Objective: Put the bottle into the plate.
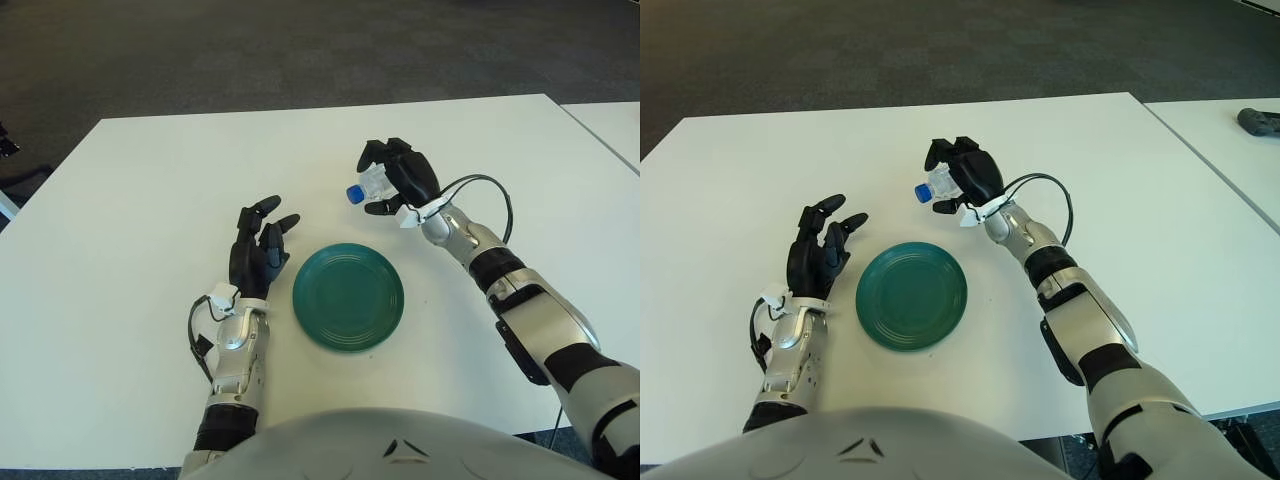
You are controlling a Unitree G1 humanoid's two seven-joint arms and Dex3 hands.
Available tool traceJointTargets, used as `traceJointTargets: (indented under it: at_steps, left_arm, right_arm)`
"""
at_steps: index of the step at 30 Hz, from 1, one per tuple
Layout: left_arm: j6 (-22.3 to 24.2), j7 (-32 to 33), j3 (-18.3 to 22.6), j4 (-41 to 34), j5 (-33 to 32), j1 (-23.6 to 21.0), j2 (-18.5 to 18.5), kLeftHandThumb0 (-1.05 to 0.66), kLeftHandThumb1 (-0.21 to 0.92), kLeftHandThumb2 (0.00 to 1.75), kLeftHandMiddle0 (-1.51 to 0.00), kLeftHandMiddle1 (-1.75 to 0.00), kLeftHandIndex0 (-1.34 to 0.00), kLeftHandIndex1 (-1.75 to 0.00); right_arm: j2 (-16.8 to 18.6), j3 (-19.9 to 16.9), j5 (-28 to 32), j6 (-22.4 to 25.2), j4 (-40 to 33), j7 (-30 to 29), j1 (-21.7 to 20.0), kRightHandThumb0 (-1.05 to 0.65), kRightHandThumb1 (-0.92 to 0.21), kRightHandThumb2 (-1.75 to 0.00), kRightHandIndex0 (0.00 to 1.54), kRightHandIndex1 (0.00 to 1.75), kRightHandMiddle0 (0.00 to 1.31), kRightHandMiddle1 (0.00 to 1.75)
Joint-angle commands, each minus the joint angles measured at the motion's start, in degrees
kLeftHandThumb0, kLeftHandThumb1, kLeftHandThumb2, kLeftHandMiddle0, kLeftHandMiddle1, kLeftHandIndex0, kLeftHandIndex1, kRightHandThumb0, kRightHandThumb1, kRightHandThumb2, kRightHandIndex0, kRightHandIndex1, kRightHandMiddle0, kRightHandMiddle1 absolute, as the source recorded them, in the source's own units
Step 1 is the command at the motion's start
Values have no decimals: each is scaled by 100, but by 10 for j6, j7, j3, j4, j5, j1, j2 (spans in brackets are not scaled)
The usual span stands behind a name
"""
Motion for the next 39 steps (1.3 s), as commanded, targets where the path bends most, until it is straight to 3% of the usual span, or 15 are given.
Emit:
traceJointTargets:
  at_steps: [1,10,17,24,39]
  left_arm:
    - [-11,0,6,9,2,-11,-15,-80,92,61,-45,-90,-15,-117]
    - [-14,0,20,19,2,-15,-8,-81,92,63,-45,-89,-15,-115]
    - [-17,-2,27,22,6,-15,-5,-80,92,62,-47,-89,-17,-116]
    - [-28,-16,33,27,-8,-18,-8,-79,92,60,-48,-90,-19,-116]
    - [-22,-11,36,24,5,-14,-6,-79,92,60,-47,-89,-18,-116]
  right_arm:
    - [-18,-9,-8,1,-73,9,35,-6,-18,-142,129,175,102,175]
    - [-46,-12,-34,29,-187,44,104,-10,-21,-138,129,175,101,175]
    - [-60,-14,-58,13,-229,31,137,-11,-23,-136,129,175,100,175]
    - [-73,-10,-89,-5,-289,4,196,-11,-21,-137,128,175,101,175]
    - [-76,-15,-96,-50,-312,-1,231,-8,-14,-147,126,175,103,175]
